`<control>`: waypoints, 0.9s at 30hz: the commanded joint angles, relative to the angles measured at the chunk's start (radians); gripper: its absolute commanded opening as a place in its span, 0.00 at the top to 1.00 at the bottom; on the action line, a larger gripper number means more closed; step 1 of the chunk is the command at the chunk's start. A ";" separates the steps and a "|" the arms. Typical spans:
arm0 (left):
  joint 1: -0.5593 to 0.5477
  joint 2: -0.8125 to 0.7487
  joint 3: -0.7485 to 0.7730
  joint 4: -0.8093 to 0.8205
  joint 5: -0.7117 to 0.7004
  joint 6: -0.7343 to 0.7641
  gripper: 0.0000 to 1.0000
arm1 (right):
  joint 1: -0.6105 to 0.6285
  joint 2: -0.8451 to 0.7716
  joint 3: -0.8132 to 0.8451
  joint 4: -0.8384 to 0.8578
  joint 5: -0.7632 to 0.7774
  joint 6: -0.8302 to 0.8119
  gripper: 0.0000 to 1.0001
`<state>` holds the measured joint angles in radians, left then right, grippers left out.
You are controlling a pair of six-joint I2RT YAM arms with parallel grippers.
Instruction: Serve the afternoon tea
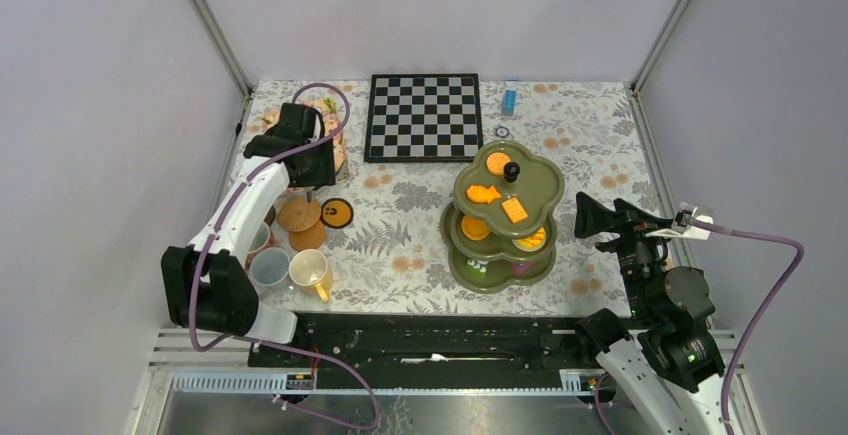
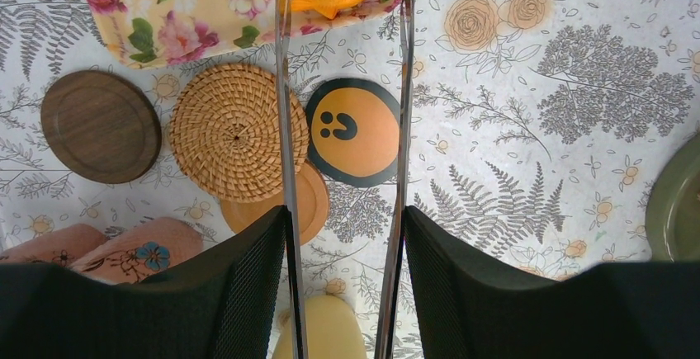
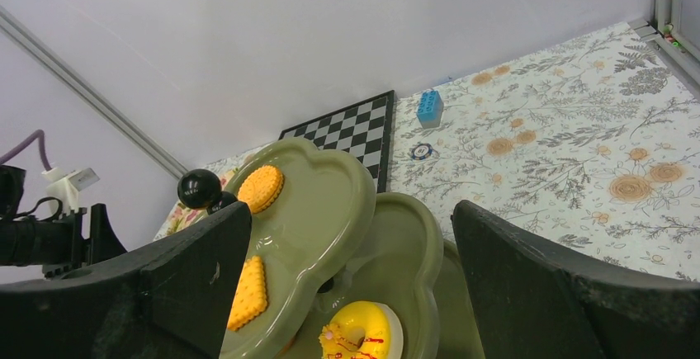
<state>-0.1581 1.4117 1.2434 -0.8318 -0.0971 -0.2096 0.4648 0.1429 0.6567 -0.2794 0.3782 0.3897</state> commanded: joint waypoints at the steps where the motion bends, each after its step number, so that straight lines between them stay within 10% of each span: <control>1: 0.000 0.032 -0.012 0.070 -0.010 0.012 0.44 | 0.005 0.009 0.005 0.033 -0.004 -0.013 0.02; 27: 0.000 0.098 -0.028 0.094 -0.050 0.018 0.47 | 0.005 -0.004 -0.005 0.028 0.005 -0.014 0.02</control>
<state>-0.1581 1.5021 1.2201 -0.7761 -0.1303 -0.2058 0.4648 0.1429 0.6563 -0.2794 0.3763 0.3885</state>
